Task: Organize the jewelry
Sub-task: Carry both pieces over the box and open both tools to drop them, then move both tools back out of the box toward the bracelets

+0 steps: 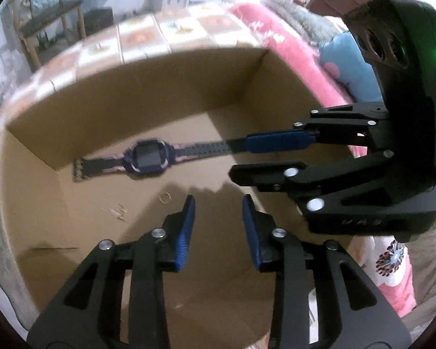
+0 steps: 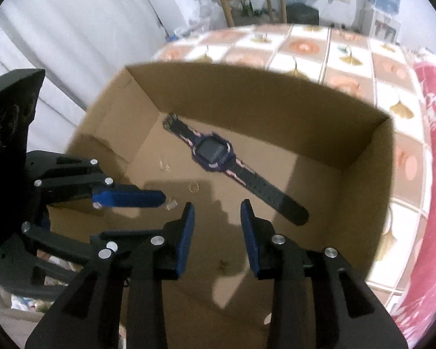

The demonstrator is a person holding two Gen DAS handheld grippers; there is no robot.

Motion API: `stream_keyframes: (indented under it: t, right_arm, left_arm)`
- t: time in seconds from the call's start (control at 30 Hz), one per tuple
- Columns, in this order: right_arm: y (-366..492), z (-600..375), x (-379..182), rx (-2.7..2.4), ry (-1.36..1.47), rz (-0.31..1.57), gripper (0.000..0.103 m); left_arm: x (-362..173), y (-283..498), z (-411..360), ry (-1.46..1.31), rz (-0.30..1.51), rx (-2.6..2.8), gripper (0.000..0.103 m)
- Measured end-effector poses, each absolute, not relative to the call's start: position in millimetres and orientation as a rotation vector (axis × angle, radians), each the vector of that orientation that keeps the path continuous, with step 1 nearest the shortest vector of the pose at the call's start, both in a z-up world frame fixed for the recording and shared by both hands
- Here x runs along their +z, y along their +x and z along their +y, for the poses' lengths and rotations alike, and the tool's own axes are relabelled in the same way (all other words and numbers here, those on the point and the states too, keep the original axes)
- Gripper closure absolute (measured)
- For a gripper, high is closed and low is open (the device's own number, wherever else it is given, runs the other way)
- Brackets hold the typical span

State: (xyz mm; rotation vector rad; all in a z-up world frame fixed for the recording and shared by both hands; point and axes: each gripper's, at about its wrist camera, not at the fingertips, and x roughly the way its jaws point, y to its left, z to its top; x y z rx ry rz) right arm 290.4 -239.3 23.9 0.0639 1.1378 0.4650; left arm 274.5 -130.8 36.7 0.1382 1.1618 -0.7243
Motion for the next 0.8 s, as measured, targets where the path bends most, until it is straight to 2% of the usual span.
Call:
stream_keyframes:
  t: [0.13,0.17,0.3,0.43,0.6,0.8]
  right_arm:
    - [268.6,-253.2,57.3,0.454,0.084,1.017,0.067]
    - [262.2,-258.3,65.1,0.452,0.098,0.990,0.065]
    - [222.5,-281.3,95.5,0.442,0.171,0.867,0.062]
    - [170.4,-294.0,105.1,0.434,0.204,0.762,0.058]
    - [120.3,-283.2,79.1,0.389,0.166,0.742,0.057]
    - [95.5,-265.4,8.6,0.400,0.325,0.863,0.057]
  left_arm:
    - [67.8,256.9,-112.7,0.129,1.037,-0.713,0.062]
    - [75.3,250.2,-107.1,0.128,1.001,-0.711,0.056]
    - [107.3,208.9,-76.7,0.155,0.820,-0.654,0.045]
    - [112.9,169.4,-45.8,0.155,0.717,-0.581,0.039]
    - [86.7,127.0,-11.4,0.148,0.691,-0.460,0.035]
    - [42.3,96.9,16.0,0.086,0.751,-0.395,0.035]
